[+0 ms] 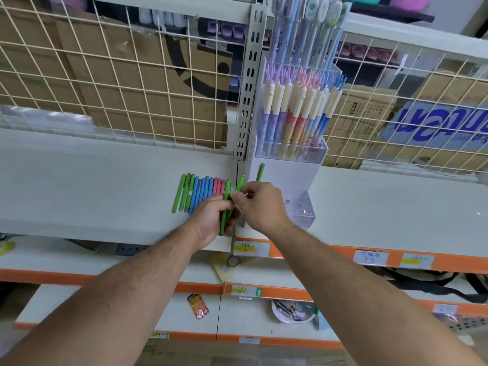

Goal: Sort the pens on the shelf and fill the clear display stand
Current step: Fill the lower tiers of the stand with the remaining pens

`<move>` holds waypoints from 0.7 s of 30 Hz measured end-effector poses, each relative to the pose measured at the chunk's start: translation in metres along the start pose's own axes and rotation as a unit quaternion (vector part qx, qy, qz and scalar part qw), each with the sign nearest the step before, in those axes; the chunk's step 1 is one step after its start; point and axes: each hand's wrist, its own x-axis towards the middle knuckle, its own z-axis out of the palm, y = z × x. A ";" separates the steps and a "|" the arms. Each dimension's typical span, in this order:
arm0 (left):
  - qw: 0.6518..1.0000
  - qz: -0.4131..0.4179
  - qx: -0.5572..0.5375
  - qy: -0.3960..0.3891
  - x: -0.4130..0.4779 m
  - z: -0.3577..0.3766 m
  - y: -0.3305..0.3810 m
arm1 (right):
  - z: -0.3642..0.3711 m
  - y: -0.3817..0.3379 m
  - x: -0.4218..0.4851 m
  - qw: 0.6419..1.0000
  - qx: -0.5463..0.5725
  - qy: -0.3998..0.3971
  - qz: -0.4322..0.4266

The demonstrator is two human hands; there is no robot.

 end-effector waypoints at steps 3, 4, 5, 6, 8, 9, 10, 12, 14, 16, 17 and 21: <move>1.000 0.003 0.000 -0.011 -0.002 0.000 0.001 | -0.001 0.000 0.000 1.000 0.011 0.008 0.011; 1.000 0.003 -0.002 -0.019 -0.002 0.000 0.000 | -0.004 0.000 -0.001 1.000 0.020 0.021 0.007; 1.000 0.003 -0.006 -0.025 -0.001 -0.001 0.000 | -0.009 -0.001 -0.001 0.999 0.034 0.041 0.002; 1.000 0.003 -0.008 -0.027 0.000 -0.002 -0.001 | -0.016 -0.002 -0.001 0.996 0.057 0.067 -0.004; 1.000 0.004 -0.010 -0.022 0.003 -0.003 -0.001 | -0.033 -0.003 0.000 0.987 0.110 0.117 -0.007; 1.000 0.004 -0.011 -0.021 0.004 -0.004 -0.002 | -0.042 -0.003 0.000 0.982 0.131 0.133 -0.005; 1.000 0.004 -0.011 -0.021 0.004 -0.004 -0.002 | -0.049 -0.002 0.001 0.980 0.141 0.140 -0.003; 1.000 0.002 -0.009 -0.020 0.005 -0.005 -0.003 | -0.057 0.002 0.002 0.982 0.122 0.144 -0.006; 1.000 -0.001 -0.008 -0.020 0.006 -0.006 -0.003 | -0.058 0.006 0.002 0.988 0.073 0.139 -0.013; 1.000 -0.001 -0.004 -0.021 0.006 -0.006 -0.002 | -0.054 0.010 0.003 0.991 0.038 0.127 -0.017; 1.000 -0.001 -0.001 -0.022 0.006 -0.005 -0.002 | -0.052 0.010 0.003 0.992 0.030 0.119 -0.016; 1.000 -0.004 0.006 -0.020 0.006 -0.005 -0.002 | -0.044 0.010 0.007 0.995 -0.024 0.092 -0.029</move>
